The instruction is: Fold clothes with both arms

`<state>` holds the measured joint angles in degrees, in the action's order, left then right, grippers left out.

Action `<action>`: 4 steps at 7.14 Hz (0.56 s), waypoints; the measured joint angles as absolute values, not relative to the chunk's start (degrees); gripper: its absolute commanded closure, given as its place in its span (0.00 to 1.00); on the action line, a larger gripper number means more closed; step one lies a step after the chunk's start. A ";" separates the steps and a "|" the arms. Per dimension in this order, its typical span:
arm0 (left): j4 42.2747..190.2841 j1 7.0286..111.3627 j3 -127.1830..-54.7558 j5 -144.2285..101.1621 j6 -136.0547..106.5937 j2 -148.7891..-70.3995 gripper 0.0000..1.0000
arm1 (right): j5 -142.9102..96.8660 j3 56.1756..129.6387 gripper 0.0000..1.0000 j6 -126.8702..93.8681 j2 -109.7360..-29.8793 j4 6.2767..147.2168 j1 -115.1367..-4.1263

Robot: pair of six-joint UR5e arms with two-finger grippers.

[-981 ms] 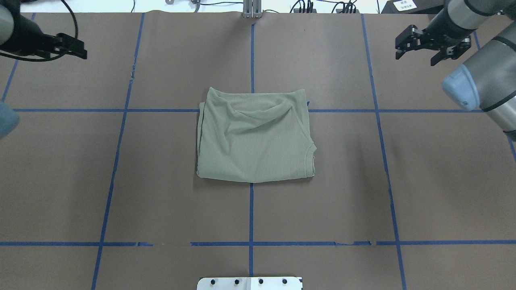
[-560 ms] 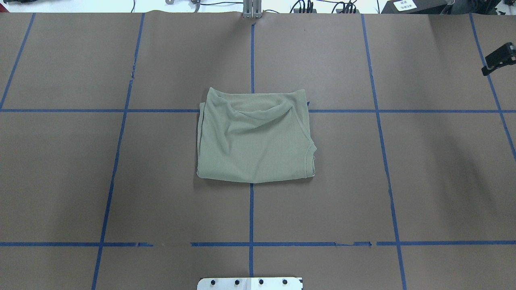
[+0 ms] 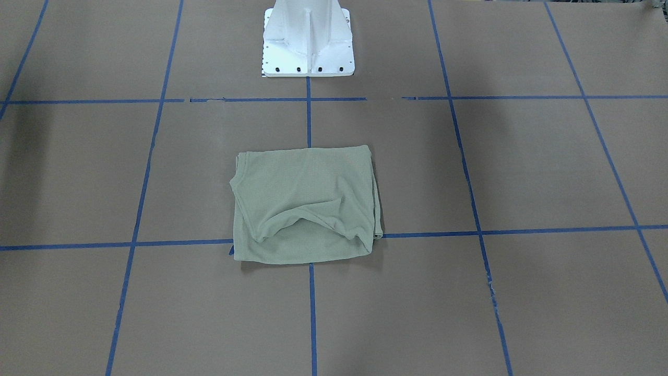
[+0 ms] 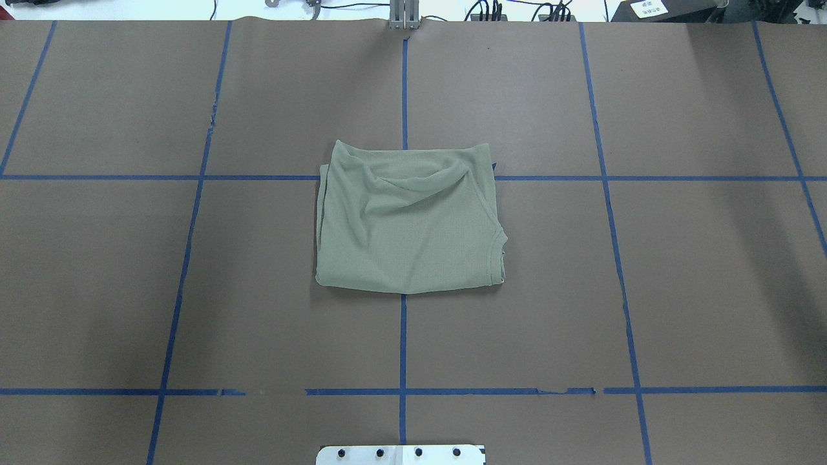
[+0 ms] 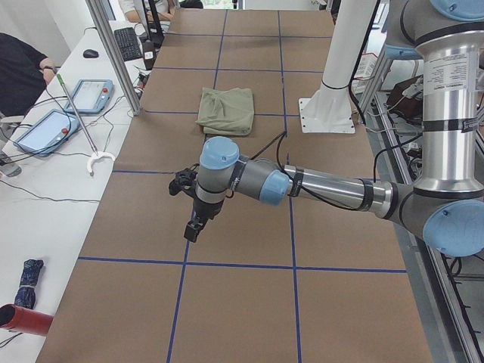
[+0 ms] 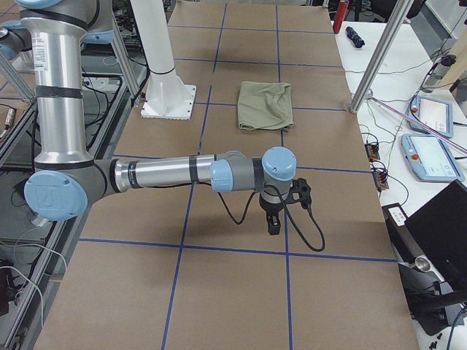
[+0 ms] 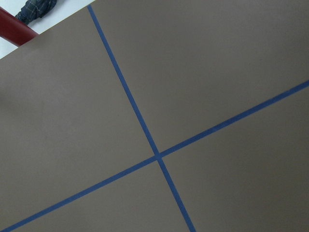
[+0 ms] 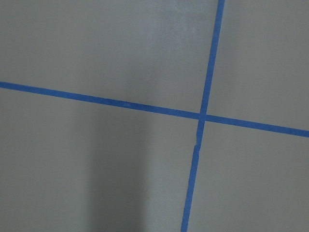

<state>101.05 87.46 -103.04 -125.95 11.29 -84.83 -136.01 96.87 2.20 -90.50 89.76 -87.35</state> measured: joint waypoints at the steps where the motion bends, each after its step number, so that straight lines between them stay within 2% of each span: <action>1: 102.23 87.51 -99.26 -125.61 11.54 -85.43 0.00 | -136.02 96.86 0.00 2.47 -91.29 88.47 -87.92; 4: 100.45 87.75 -96.07 -125.78 11.52 -84.36 0.00 | -136.10 97.23 0.00 -1.34 -92.91 88.32 -88.30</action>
